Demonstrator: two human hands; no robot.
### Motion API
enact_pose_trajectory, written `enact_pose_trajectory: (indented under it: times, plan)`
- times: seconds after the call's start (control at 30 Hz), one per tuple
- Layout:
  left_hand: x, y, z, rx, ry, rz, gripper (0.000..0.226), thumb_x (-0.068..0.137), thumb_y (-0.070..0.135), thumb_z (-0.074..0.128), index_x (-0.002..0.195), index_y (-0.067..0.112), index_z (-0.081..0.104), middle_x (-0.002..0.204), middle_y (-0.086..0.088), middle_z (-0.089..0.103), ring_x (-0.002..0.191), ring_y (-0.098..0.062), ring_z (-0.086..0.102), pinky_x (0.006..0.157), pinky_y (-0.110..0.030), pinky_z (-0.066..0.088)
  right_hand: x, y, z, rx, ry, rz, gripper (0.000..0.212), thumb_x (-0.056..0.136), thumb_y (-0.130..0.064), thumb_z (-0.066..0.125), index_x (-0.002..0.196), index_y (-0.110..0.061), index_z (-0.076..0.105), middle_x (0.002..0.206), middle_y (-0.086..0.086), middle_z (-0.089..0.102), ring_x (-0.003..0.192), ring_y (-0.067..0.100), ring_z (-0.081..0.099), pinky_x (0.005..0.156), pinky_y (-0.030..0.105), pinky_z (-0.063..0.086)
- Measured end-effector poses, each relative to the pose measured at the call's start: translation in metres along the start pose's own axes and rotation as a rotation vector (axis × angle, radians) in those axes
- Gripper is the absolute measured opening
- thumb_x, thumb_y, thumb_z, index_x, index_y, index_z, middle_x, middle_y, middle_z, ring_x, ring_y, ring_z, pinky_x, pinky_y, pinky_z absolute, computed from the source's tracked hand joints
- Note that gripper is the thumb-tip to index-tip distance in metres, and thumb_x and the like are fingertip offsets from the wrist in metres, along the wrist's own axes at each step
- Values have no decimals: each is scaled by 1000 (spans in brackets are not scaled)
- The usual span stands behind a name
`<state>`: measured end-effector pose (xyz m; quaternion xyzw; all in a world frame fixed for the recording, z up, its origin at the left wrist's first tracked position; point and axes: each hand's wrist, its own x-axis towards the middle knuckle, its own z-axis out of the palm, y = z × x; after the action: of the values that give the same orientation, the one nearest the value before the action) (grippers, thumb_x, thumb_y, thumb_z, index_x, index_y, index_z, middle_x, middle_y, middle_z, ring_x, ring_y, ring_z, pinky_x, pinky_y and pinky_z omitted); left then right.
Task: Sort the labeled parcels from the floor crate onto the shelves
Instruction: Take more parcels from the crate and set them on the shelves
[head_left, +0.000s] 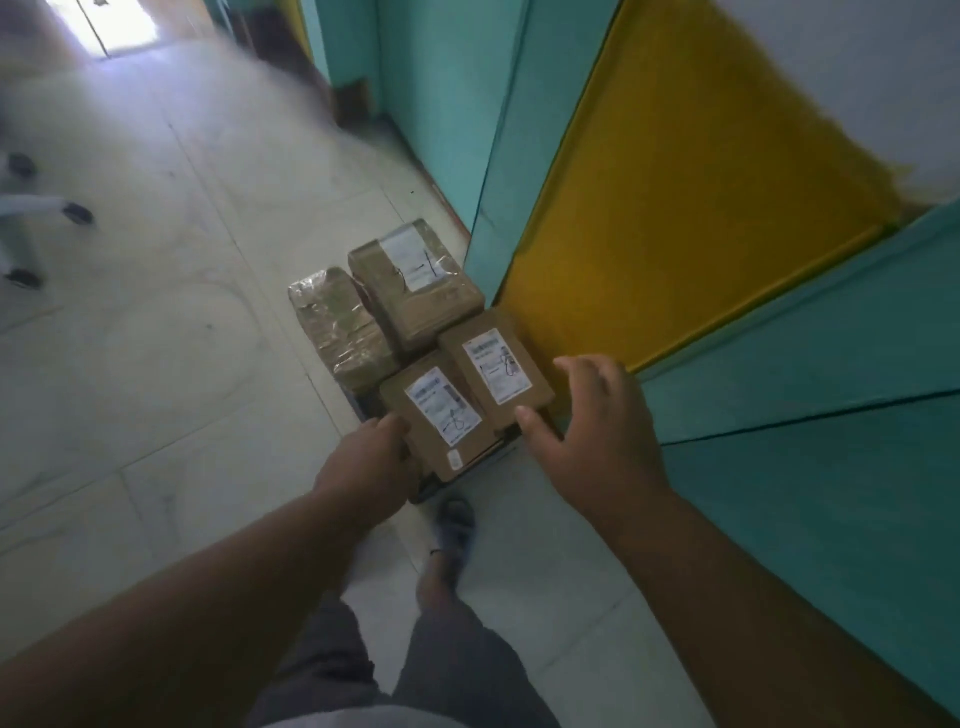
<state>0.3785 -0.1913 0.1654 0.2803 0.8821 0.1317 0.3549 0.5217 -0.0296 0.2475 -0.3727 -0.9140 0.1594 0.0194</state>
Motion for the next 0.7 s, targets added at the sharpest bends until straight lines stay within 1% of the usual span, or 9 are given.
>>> enact_pose_trajectory:
  times: [0.13, 0.23, 0.3, 0.4, 0.47, 0.53, 0.6, 0.63, 0.7]
  plan:
    - [66, -6, 34, -73, -85, -64, 33, 90, 29, 63, 122, 25, 55, 117, 0, 62, 93, -14, 59, 75, -32, 56, 48, 22, 65, 21, -121, 56, 64, 86, -52, 67, 136, -18, 49, 133, 7, 51, 117, 22, 49, 92, 36, 49]
    - [109, 3, 62, -182, -168, -104, 38, 94, 27, 61, 130, 23, 53, 123, -1, 61, 92, -13, 58, 63, -22, 50, 79, 45, 112, 35, -187, 139, 63, 86, -51, 69, 136, -19, 48, 132, 5, 50, 116, 20, 48, 90, 33, 46]
    - [134, 12, 80, -254, -189, -124, 44, 95, 28, 60, 137, 23, 48, 126, -1, 60, 94, -12, 58, 59, -19, 45, 99, 65, 140, 34, -242, 184, 62, 86, -49, 70, 135, -18, 48, 132, 6, 49, 117, 22, 47, 92, 35, 46]
    - [166, 21, 101, -384, -223, -188, 48, 96, 29, 59, 141, 22, 46, 126, 1, 60, 101, -14, 59, 67, -24, 52, 130, 94, 176, 12, -325, 245, 63, 89, -47, 67, 139, -17, 45, 137, 8, 47, 121, 25, 47, 96, 39, 46]
    - [183, 26, 108, -431, -263, -237, 51, 97, 28, 59, 145, 21, 43, 127, 0, 60, 103, -17, 59, 75, -28, 54, 148, 109, 195, 1, -384, 287, 69, 92, -47, 62, 147, -14, 38, 146, 11, 42, 130, 28, 41, 102, 43, 42]
    - [195, 29, 114, -443, -288, -253, 38, 98, 25, 56, 136, 24, 51, 112, 5, 62, 92, -14, 60, 73, -27, 52, 161, 119, 211, -13, -465, 320, 75, 95, -48, 57, 154, -12, 27, 156, 12, 36, 140, 32, 34, 109, 46, 36]
    - [203, 32, 119, -510, -303, -294, 20, 96, 20, 56, 114, 28, 60, 92, 11, 60, 83, -11, 60, 71, -30, 55, 168, 123, 221, 6, -519, 351, 76, 97, -48, 55, 155, -11, 24, 156, 12, 37, 141, 34, 35, 110, 46, 36]
    - [206, 33, 120, -561, -308, -322, 17, 95, 17, 57, 104, 29, 63, 90, 9, 61, 85, -13, 63, 77, -35, 58, 169, 123, 223, 27, -520, 370, 73, 97, -47, 56, 153, -10, 28, 153, 13, 39, 138, 34, 39, 107, 45, 38]
    - [208, 31, 120, -631, -303, -357, 21, 94, 13, 58, 86, 33, 61, 93, 4, 65, 93, -18, 66, 90, -41, 57, 167, 122, 223, 72, -471, 398, 64, 94, -45, 61, 144, -10, 42, 143, 14, 44, 125, 33, 50, 100, 43, 46]
